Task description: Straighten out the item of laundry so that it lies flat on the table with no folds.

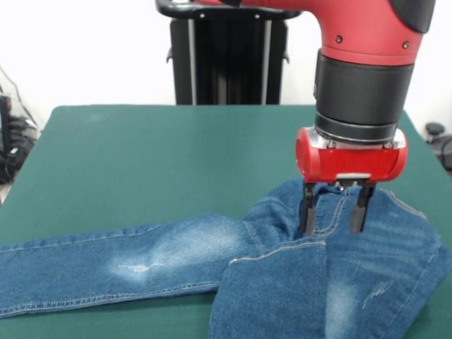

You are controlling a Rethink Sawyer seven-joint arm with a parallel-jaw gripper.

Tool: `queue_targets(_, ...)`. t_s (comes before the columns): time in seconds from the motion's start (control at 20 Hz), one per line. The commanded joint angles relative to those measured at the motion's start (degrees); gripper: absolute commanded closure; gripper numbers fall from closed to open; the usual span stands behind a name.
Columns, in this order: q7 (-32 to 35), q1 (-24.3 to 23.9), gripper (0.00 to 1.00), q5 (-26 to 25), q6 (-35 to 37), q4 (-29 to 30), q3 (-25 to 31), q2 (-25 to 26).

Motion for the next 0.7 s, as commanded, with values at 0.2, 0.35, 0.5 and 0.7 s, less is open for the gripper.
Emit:
queue_targets(0.2,11.24,-0.4,0.0,0.43,-2.57,6.74,7.69,2.43)
queue_targets(0.35,11.15,-0.5,0.0,-0.22,-4.54,6.75,7.56,3.1)
queue_targets(0.5,11.8,-0.21,0.0,-0.43,-5.42,6.52,7.05,3.68)
queue_targets(0.7,12.96,0.27,0.0,-0.32,-5.46,5.91,5.97,4.28)
